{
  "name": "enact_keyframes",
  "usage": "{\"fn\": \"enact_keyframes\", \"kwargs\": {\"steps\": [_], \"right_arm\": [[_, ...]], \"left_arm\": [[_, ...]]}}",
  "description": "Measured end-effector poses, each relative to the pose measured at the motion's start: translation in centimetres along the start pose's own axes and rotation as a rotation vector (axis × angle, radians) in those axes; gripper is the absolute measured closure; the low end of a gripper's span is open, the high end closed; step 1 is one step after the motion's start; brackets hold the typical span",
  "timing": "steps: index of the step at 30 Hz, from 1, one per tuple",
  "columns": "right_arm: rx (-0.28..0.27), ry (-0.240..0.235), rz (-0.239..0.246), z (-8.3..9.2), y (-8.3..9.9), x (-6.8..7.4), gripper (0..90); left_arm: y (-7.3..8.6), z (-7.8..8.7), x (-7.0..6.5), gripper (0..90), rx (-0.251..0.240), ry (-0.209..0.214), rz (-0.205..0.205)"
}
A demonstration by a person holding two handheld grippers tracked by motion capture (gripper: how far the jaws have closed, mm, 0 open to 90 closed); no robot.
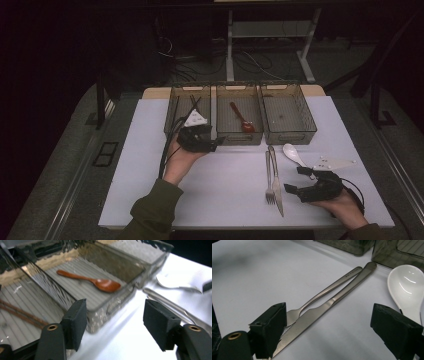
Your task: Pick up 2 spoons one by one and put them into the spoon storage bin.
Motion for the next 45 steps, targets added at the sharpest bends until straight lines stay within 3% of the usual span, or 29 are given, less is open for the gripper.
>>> {"fn": "enact_keyframes", "kwargs": {"steps": [3, 11, 22, 25, 31, 34, 36, 45], "right_arm": [[0.011, 0.004, -0.002, 0.2, 0.1, -0.1, 13.2], [0.025, -0.012, 0.009, 0.2, 0.2, 0.1, 16.8], [0.017, -0.015, -0.001, 0.4, -0.5, 0.0, 16.8], [0.019, -0.013, -0.008, 0.3, -0.8, -0.2, 16.8], [0.025, 0.010, -0.012, 0.1, -2.0, -1.3, 16.9], [0.026, 0.021, -0.011, 0.1, -2.5, -1.9, 16.8], [0.019, 0.031, -0.017, 0.1, -3.0, -2.5, 16.9], [0.004, 0.056, -0.038, 0.3, -4.8, -4.2, 18.4]], "left_arm": [[1.4, 1.0, -0.3, 29.8, 0.004, 0.014, -0.018], [5.0, 3.3, -0.6, 20.2, -0.017, 0.058, -0.017], [9.1, 5.5, -0.6, 5.0, -0.022, 0.069, -0.001], [9.7, 5.8, -0.8, 0.1, -0.012, 0.062, -0.002], [10.3, 6.1, -1.2, 0.0, 0.004, 0.057, 0.000], [10.8, 5.8, -1.5, 0.0, 0.043, 0.075, -0.001], [11.1, 5.5, -1.8, 0.0, 0.072, 0.071, -0.026], [11.0, 5.5, -2.1, 0.0, 0.086, 0.080, -0.029]]}}
Point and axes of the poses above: each handheld gripper's, and its own axes: z roughly backward along the jaws, y roughly out of its underside, x roughly to its left, the point moved 7 cm from there along -z, roughly forward along the jaws, and after that the axes turned 6 degrees about -y, right-handed, at the moved point
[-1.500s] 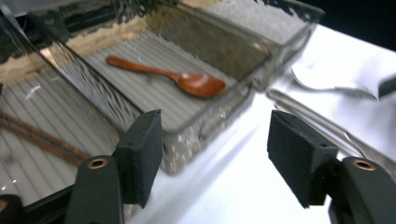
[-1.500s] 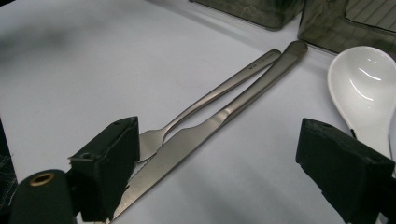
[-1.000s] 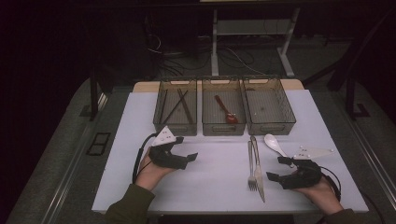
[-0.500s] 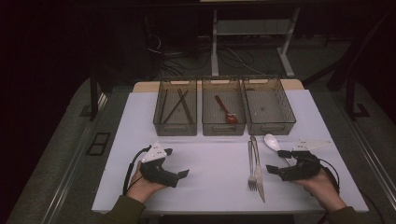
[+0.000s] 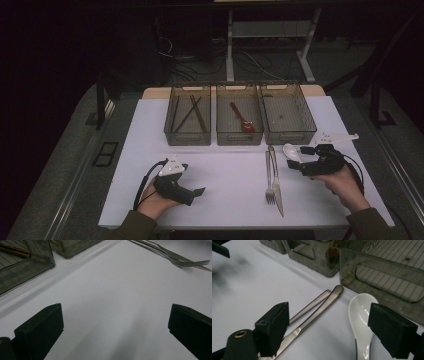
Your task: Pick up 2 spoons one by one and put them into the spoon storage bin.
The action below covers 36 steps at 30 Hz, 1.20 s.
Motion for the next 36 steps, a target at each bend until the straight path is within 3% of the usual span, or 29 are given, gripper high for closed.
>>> {"fn": "enact_keyframes", "kwargs": {"steps": [4, 10, 24, 36], "right_arm": [[-0.011, 0.008, 0.000, 0.0, -0.8, -0.7, 19.8], [-0.009, 0.006, -0.015, -0.6, -1.7, -1.8, 22.6], [0.064, 0.003, -0.045, -2.7, -2.5, -3.7, 31.7], [0.122, 0.058, -0.087, -3.5, -1.0, -5.6, 42.4]], "left_arm": [[0.1, 0.1, 0.0, 0.0, 0.003, -0.021, -0.028], [0.1, 0.1, 0.1, 0.0, 0.005, -0.018, -0.009], [0.2, 0.0, 0.0, 0.0, 0.011, -0.006, -0.003], [0.1, 0.2, 0.1, 0.0, 0.000, -0.013, -0.023]]}}
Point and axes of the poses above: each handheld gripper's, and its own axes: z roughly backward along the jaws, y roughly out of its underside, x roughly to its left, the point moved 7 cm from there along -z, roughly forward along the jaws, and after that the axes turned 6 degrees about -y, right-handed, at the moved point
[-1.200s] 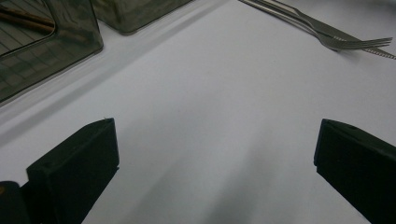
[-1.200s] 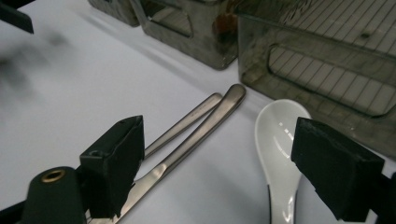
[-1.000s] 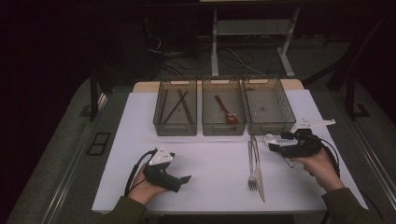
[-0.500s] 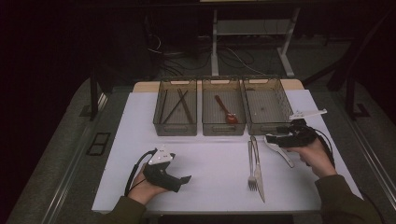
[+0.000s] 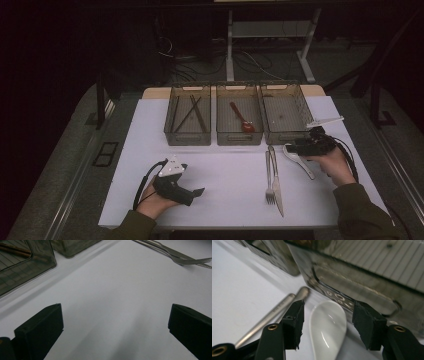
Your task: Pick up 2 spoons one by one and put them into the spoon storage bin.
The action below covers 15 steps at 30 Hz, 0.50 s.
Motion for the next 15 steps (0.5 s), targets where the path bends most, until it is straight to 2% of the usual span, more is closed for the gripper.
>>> {"fn": "enact_keyframes", "kwargs": {"steps": [8, 15], "right_arm": [[0.031, 0.006, -0.019, -0.6, 1.0, -0.8, 43.6], [0.051, 0.004, 0.000, -0.9, 1.3, -0.7, 46.4]], "left_arm": [[0.0, 0.0, -0.1, 0.0, -0.004, 0.001, -0.003], [0.1, -0.1, -0.1, 0.0, -0.001, 0.001, -0.008]]}}
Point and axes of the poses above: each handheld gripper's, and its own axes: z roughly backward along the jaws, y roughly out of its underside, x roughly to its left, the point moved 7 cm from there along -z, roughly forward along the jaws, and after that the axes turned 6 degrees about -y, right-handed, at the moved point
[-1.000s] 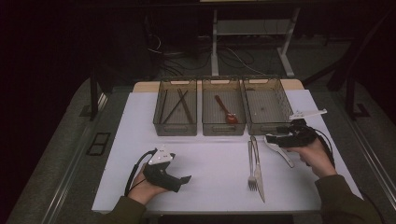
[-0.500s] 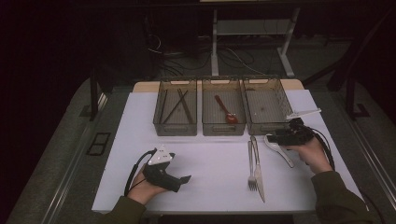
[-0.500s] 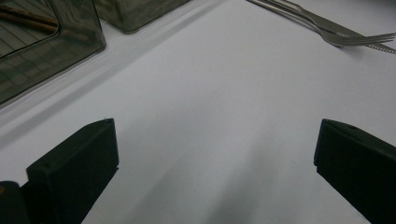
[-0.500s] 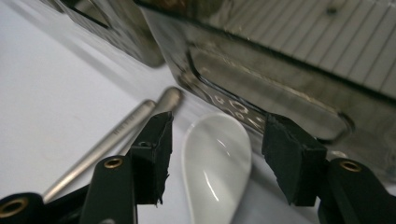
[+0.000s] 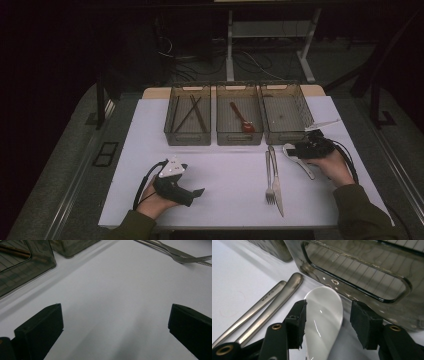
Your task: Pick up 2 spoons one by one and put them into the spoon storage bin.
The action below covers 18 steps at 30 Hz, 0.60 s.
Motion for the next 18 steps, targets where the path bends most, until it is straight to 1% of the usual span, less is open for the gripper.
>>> {"fn": "enact_keyframes", "kwargs": {"steps": [6, 12, 18], "right_arm": [[0.008, -0.004, 0.003, -0.15, 0.10, 0.19, 47.9], [0.026, -0.002, 0.024, -0.37, 0.17, 0.48, 50.1], [0.044, 0.008, 0.044, -0.53, 0.26, 0.77, 53.4]], "left_arm": [[0.07, -0.02, -0.02, 0.0, 0.008, 0.005, -0.010], [0.06, -0.05, -0.12, 0.0, 0.007, 0.005, -0.007], [0.09, -0.07, -0.17, 0.0, 0.011, 0.006, -0.014]]}}
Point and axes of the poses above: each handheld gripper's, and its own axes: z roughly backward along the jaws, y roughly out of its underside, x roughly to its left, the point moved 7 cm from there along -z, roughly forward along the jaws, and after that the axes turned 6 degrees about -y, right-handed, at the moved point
